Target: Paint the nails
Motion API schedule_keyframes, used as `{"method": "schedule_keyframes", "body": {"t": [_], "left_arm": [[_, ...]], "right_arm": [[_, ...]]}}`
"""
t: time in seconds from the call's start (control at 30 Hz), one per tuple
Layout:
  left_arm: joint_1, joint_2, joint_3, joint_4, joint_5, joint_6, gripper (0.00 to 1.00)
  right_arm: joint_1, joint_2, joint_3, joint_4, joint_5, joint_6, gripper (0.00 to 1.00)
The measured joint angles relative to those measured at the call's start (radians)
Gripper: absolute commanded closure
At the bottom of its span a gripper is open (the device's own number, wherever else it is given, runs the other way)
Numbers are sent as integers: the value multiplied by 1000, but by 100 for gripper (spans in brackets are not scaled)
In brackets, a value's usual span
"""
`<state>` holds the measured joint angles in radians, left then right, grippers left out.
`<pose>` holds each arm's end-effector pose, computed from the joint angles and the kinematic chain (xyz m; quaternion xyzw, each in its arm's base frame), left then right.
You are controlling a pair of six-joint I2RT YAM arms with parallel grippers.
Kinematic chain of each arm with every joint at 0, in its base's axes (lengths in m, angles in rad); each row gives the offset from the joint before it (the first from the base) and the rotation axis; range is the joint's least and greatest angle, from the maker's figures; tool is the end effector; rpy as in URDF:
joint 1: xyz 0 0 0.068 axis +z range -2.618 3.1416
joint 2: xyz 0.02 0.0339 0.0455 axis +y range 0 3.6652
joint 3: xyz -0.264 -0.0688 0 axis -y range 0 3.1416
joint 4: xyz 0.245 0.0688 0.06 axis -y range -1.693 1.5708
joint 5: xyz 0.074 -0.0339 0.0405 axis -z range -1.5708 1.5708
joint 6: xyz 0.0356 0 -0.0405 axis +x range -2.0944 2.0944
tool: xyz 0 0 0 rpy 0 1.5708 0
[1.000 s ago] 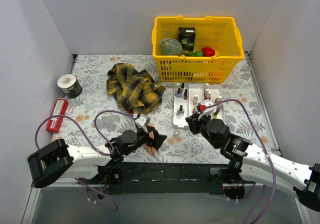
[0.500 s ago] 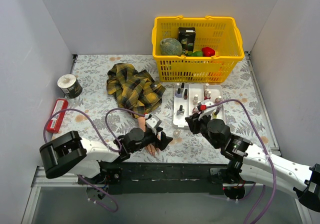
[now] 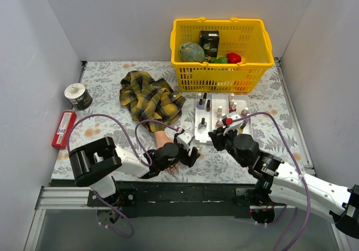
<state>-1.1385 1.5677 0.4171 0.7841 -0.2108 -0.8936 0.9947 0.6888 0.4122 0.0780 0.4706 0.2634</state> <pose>0.1222 -0.2470 0.1393 0.0410 0.8207 -0.4331 0.3704 0.1072 0.1354 0.2513 -0.1311 0.7555 0.2166 0.6043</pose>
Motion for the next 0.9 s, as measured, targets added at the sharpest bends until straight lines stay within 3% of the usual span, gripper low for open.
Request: {"method": "schedule_keyframes", "body": {"t": [0.9], "left_arm": [[0, 115, 89, -28, -43, 8, 53]], "right_arm": [[-6, -8, -2, 0, -3, 0, 99]]}}
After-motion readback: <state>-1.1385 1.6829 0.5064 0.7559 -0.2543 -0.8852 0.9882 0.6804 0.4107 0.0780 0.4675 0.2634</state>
